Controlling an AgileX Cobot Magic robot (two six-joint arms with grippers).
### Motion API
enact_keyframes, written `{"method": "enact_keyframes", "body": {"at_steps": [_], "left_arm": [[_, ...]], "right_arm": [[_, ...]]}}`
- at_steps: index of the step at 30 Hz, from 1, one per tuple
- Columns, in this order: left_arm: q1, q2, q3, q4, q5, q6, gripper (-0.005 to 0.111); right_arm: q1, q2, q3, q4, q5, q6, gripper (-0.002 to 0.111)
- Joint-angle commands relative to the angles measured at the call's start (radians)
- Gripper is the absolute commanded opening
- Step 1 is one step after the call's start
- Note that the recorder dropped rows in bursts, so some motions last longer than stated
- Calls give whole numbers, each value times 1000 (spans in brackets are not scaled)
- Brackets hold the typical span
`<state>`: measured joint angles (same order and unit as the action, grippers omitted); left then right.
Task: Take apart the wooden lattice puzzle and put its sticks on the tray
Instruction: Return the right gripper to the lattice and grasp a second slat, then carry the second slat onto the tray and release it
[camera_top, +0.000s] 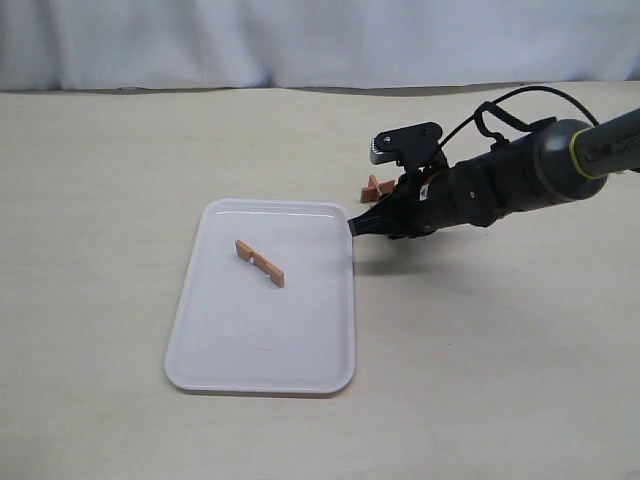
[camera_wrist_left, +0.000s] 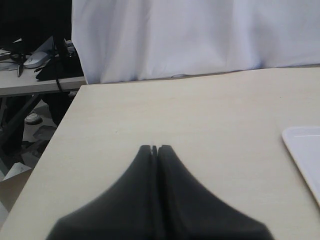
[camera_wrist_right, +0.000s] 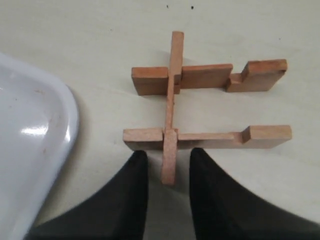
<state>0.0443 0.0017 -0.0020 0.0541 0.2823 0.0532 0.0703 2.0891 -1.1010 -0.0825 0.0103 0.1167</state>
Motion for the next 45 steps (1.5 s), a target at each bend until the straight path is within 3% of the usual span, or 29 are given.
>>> {"method": "enact_keyframes", "body": {"at_steps": [1, 13, 24, 33, 38, 45], "left_arm": [[-4, -2, 2, 6, -7, -6, 0], [-4, -2, 2, 6, -12, -6, 0], [-4, -2, 2, 6, -12, -6, 0], [-4, -2, 2, 6, -12, -6, 0], [-4, -2, 2, 6, -12, -6, 0], [-4, -2, 2, 6, -5, -6, 0]], "right_arm": [[-7, 0, -3, -5, -10, -4, 5], [-7, -56, 4, -16, 149, -29, 5], [2, -232, 118, -13, 140, -33, 5], [131, -482, 101, 0, 145, -33, 5], [236, -448, 101, -5, 138, -35, 5], [246, -268, 101, 0, 108, -35, 5]]}}
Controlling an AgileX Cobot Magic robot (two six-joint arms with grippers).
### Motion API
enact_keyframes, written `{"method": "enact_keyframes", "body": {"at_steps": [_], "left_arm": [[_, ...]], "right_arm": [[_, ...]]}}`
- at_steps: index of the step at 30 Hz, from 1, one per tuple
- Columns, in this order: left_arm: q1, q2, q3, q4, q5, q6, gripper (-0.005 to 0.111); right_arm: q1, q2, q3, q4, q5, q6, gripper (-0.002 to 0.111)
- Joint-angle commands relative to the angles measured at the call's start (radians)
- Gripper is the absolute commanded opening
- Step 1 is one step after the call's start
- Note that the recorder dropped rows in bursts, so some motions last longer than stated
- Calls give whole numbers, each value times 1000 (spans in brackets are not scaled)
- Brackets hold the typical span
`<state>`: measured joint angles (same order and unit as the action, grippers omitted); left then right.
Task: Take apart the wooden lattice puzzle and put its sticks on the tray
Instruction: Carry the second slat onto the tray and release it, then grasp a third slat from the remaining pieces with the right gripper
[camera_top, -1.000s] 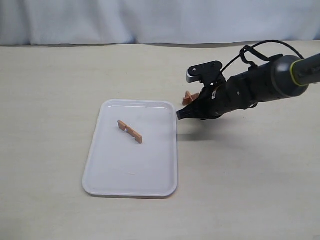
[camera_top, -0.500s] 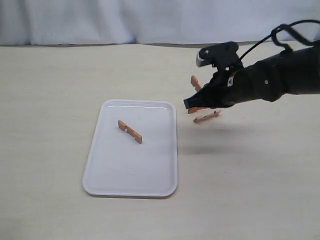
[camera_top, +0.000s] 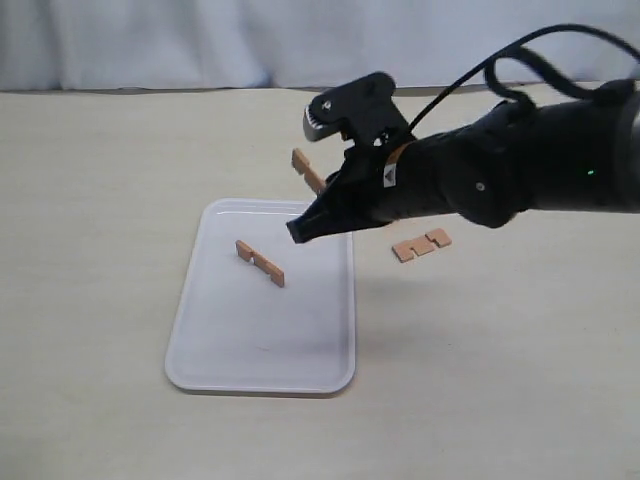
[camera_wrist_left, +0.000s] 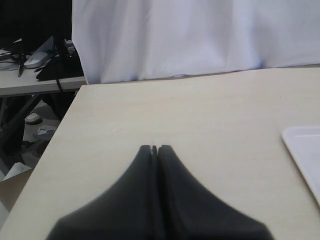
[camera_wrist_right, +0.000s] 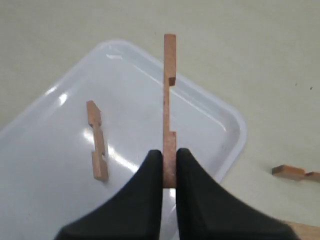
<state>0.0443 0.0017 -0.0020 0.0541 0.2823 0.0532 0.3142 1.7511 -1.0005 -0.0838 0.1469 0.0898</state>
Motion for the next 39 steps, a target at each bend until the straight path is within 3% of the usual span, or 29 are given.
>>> {"method": "enact_keyframes", "body": {"at_steps": [1, 4, 8, 11, 16, 27, 34, 39], "left_arm": [[-4, -2, 2, 6, -5, -6, 0], [-4, -2, 2, 6, -5, -6, 0], [-4, -2, 2, 6, -5, -6, 0], [-4, -2, 2, 6, -5, -6, 0], [-4, -2, 2, 6, -5, -6, 0], [-4, -2, 2, 6, -9, -6, 0], [-4, -2, 2, 6, -9, -6, 0], [-4, -2, 2, 6, -9, -6, 0]], "right_arm": [[2, 102, 0, 1, -47, -8, 5], [2, 149, 0, 1, -79, -8, 15], [24, 176, 0, -3, -92, -20, 46], [59, 129, -23, -3, -38, -84, 50], [39, -3, -133, -3, 252, -82, 50], [-185, -27, -171, -7, 503, -26, 51], [-235, 75, -171, -15, 510, -26, 88], [-235, 142, -175, -15, 447, -33, 99]]}}
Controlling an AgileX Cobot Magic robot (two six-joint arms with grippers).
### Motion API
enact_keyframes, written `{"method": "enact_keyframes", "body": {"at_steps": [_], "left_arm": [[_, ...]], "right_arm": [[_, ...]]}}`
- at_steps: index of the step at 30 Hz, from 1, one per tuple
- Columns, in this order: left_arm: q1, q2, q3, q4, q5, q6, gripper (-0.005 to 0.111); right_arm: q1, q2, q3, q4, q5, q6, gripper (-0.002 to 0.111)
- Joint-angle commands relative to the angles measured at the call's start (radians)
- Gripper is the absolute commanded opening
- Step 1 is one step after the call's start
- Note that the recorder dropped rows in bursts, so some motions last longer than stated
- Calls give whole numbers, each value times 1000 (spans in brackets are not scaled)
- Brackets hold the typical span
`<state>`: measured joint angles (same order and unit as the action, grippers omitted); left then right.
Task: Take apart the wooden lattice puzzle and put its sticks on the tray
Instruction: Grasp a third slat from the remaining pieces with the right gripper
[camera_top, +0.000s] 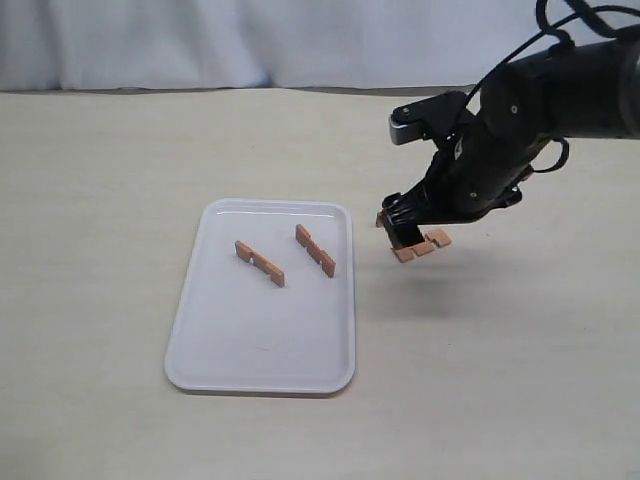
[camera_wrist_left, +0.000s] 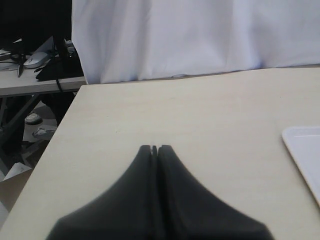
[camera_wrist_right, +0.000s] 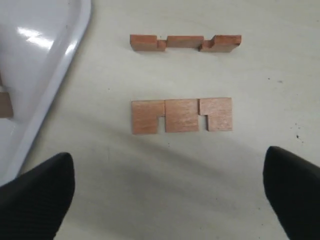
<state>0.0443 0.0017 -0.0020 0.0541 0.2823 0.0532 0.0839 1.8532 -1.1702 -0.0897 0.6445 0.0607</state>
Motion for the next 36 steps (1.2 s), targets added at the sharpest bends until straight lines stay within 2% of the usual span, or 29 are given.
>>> {"method": "enact_keyframes", "body": {"at_steps": [1, 14, 30, 36], "left_arm": [[-4, -2, 2, 6, -9, -6, 0], [-4, -2, 2, 6, -7, -6, 0], [-4, -2, 2, 6, -7, -6, 0], [-4, -2, 2, 6, -7, -6, 0]], "right_arm": [[-5, 52, -10, -17, -60, -4, 99], [-5, 212, -172, -30, 40, -14, 99], [-5, 263, -190, -39, 34, -23, 99], [-35, 263, -190, -31, 38, -23, 99]]}}
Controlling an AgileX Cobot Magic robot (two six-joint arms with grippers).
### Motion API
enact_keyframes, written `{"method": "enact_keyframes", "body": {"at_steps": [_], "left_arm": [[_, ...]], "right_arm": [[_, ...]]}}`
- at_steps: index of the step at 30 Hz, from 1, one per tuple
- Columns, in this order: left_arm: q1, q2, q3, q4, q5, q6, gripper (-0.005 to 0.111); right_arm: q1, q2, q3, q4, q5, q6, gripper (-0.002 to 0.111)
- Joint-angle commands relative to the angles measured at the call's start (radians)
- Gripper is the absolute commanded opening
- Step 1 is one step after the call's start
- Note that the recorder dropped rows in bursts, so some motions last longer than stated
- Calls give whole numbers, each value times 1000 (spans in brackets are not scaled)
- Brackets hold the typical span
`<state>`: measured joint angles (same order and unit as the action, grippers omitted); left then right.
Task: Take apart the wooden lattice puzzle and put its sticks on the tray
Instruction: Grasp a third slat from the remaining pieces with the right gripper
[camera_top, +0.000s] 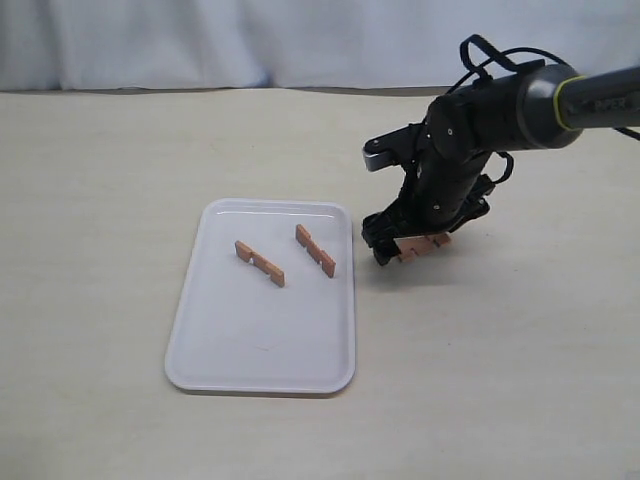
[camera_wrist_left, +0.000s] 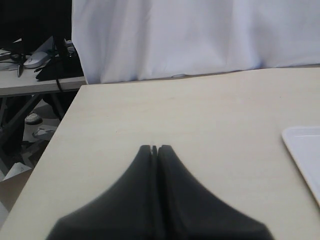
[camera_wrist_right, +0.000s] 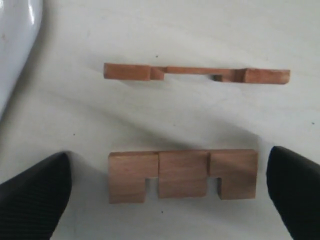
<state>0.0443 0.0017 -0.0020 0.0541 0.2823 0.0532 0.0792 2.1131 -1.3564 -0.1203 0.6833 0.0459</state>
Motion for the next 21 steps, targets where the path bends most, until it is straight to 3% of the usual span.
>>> {"method": "enact_keyframes", "body": {"at_steps": [1, 9, 21], "left_arm": [[-4, -2, 2, 6, -7, -6, 0], [-4, -2, 2, 6, -10, -6, 0], [-4, -2, 2, 6, -12, -6, 0]], "right_arm": [[-33, 3, -3, 4, 2, -10, 99], [-35, 3, -3, 102, 0, -85, 99], [-35, 27, -3, 105, 0, -85, 99]]}}
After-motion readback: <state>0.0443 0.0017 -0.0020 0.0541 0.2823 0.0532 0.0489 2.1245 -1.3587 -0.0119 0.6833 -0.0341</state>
